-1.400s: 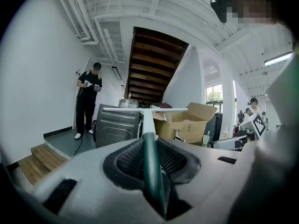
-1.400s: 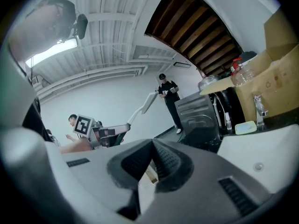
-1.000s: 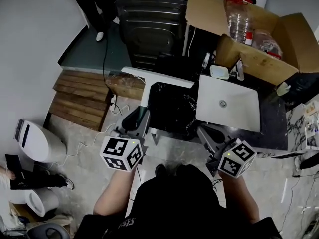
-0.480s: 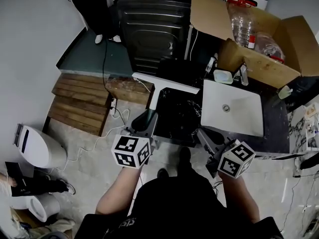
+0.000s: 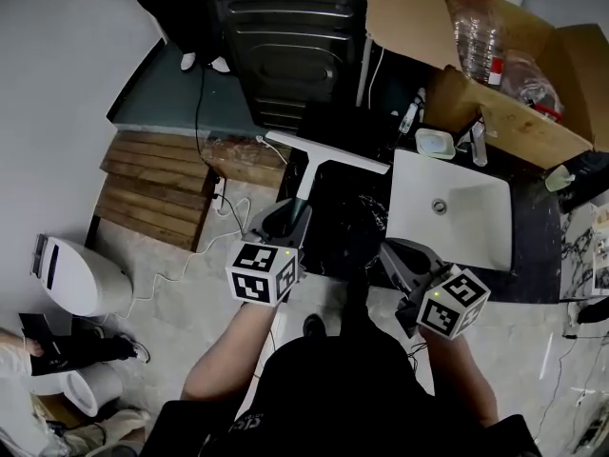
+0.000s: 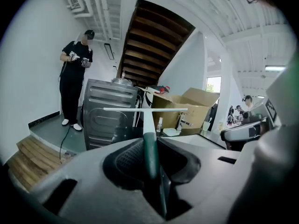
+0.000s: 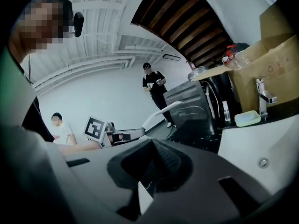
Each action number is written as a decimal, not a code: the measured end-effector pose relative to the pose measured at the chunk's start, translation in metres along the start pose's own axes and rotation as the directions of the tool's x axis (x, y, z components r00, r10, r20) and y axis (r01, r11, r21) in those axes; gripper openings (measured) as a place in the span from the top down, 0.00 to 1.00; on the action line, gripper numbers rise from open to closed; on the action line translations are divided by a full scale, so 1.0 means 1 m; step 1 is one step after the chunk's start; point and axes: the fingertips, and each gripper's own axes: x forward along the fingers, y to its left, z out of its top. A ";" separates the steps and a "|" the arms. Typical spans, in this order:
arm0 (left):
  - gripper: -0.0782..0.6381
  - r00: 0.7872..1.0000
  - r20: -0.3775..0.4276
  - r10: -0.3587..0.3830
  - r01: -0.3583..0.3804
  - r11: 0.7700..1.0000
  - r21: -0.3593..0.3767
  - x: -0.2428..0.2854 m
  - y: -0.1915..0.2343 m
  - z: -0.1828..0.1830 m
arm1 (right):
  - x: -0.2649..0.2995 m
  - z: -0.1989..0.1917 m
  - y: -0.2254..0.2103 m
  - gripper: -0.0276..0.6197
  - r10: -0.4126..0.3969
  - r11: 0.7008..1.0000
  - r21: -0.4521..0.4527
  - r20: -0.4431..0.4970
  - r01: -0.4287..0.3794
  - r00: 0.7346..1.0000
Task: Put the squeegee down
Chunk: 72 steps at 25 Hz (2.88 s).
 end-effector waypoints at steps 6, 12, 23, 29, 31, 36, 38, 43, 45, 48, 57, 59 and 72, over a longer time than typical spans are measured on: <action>0.75 0.997 -0.070 -0.015 0.015 1.000 -0.007 0.046 0.000 -0.012 | 0.011 -0.001 -0.025 0.95 0.010 1.000 0.016 -0.024 -0.009 1.000; 0.75 0.991 -0.134 -0.021 0.019 1.000 -0.010 0.086 0.000 -0.027 | 0.013 -0.002 -0.050 0.95 0.004 0.999 0.036 -0.041 -0.002 0.999; 0.75 0.964 -0.264 -0.012 0.016 1.000 0.011 0.138 0.011 -0.063 | 0.008 0.002 -0.080 0.95 -0.026 0.998 0.054 -0.053 0.029 0.998; 0.75 0.947 -0.320 -0.007 0.026 0.998 0.054 0.153 0.017 -0.074 | 0.013 0.000 -0.082 0.95 -0.016 0.998 0.059 -0.065 0.020 0.998; 0.75 0.941 -0.338 -0.006 0.036 0.996 0.083 0.157 0.018 -0.077 | 0.016 -0.001 -0.080 0.95 -0.009 0.998 0.059 -0.070 0.013 0.998; 0.74 0.925 -0.379 0.007 0.047 0.990 0.133 0.161 0.021 -0.083 | 0.022 -0.006 -0.076 0.95 0.004 0.998 0.065 -0.084 0.002 0.996; 0.74 0.922 -0.388 0.009 0.048 0.989 0.137 0.162 0.022 -0.085 | 0.023 -0.007 -0.075 0.95 0.008 0.998 0.068 -0.087 -0.002 0.996; 0.63 0.917 -0.400 0.003 0.060 0.988 0.145 0.158 0.016 -0.087 | 0.024 -0.012 -0.071 0.95 0.017 0.997 0.072 -0.090 -0.010 0.996; 0.63 0.924 -0.382 0.012 0.050 0.987 0.152 0.154 0.016 -0.085 | 0.023 -0.013 -0.068 0.95 0.018 0.997 0.071 -0.087 -0.012 0.996; 0.63 0.934 -0.358 0.015 0.042 0.988 0.150 0.145 0.016 -0.079 | 0.021 -0.015 -0.062 0.95 0.020 0.998 0.069 -0.084 -0.014 0.996; 0.65 0.971 -0.239 0.011 0.028 0.987 0.160 0.090 0.002 -0.048 | 0.014 -0.025 -0.026 0.95 0.031 0.999 0.042 -0.073 -0.028 0.997; 0.66 0.980 -0.201 0.000 0.032 0.987 0.155 0.071 -0.007 -0.042 | 0.011 -0.028 -0.013 0.95 0.034 0.999 0.031 -0.070 -0.032 0.997; 0.72 0.997 -0.034 -0.073 0.076 0.989 0.125 -0.029 -0.044 -0.014 | -0.036 -0.017 0.039 0.95 -0.044 0.997 -0.068 -0.035 0.042 0.998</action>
